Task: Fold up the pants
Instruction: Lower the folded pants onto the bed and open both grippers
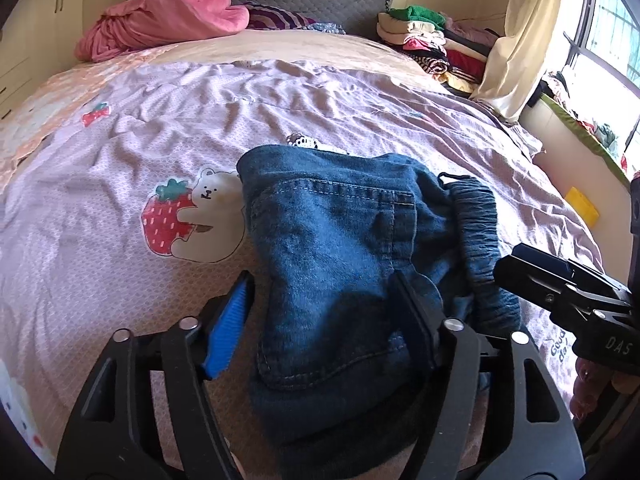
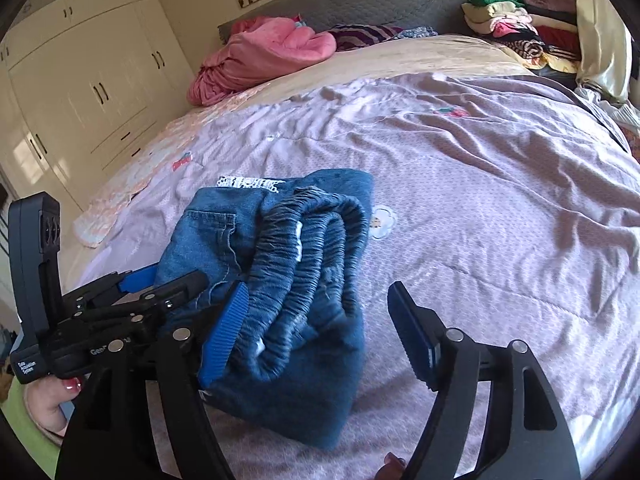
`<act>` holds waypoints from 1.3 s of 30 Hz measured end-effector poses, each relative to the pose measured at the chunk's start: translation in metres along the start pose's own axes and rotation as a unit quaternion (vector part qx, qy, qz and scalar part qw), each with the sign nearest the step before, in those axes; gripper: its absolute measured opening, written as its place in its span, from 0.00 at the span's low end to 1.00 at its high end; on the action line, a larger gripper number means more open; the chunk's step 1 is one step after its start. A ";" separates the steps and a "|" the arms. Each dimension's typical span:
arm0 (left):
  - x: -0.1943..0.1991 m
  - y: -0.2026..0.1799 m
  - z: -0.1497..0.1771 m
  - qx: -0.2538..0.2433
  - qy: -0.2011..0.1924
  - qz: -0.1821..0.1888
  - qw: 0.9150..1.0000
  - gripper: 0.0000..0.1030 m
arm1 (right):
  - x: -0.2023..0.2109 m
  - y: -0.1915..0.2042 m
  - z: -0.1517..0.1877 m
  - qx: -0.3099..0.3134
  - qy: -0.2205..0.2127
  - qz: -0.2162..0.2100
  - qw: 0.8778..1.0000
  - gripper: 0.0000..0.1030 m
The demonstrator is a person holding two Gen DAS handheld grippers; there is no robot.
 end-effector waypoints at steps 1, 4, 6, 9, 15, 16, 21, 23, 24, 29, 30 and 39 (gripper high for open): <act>0.001 0.000 0.000 0.000 -0.001 0.000 1.000 0.63 | 0.002 -0.001 0.001 -0.002 -0.002 -0.001 1.000 0.72; 0.006 -0.001 0.000 0.000 -0.006 -0.001 1.000 0.68 | 0.006 -0.004 0.002 -0.003 -0.005 0.007 1.000 0.73; 0.009 -0.001 0.000 0.002 -0.008 0.001 1.000 0.71 | 0.010 -0.004 0.003 -0.002 -0.010 0.011 1.000 0.73; 0.013 -0.001 -0.001 0.001 -0.012 -0.002 1.000 0.74 | 0.015 -0.004 0.004 0.000 -0.012 0.015 1.000 0.81; 0.023 -0.002 -0.003 0.000 -0.021 -0.006 1.000 0.82 | 0.025 0.002 0.004 0.014 -0.024 0.026 0.999 0.85; 0.025 -0.002 -0.004 -0.001 -0.023 -0.007 1.000 0.83 | 0.027 0.003 0.004 0.016 -0.026 0.027 0.999 0.87; 0.034 -0.003 -0.004 -0.002 -0.031 -0.011 0.999 0.90 | 0.038 0.007 0.004 0.026 -0.038 0.040 0.998 0.92; 0.039 -0.003 -0.004 -0.002 -0.033 -0.012 0.999 0.90 | 0.042 0.008 0.004 0.030 -0.041 0.044 0.998 0.93; 0.041 -0.004 -0.003 -0.002 -0.035 -0.012 0.999 0.90 | 0.044 0.010 0.004 0.033 -0.043 0.046 0.997 0.93; 0.051 -0.006 0.000 -0.002 -0.037 -0.014 0.999 0.90 | 0.056 0.014 0.006 0.039 -0.053 0.057 0.996 0.95; 0.053 -0.006 0.000 -0.002 -0.038 -0.015 0.999 0.90 | 0.058 0.015 0.007 0.040 -0.055 0.057 0.996 0.95; 0.074 -0.009 0.004 -0.005 -0.049 -0.020 0.999 0.90 | 0.081 0.022 0.011 0.041 -0.068 0.058 0.995 0.95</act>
Point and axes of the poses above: each gripper's, at about its wrist camera, not at the fingertips, and x roughly against the way its jaws point, y to its left, z to its underside, the point moved 2 cm from there along -x, roughly the way its jaws point, and after that the axes turned 1 degree about x, right-handed, at the moved point
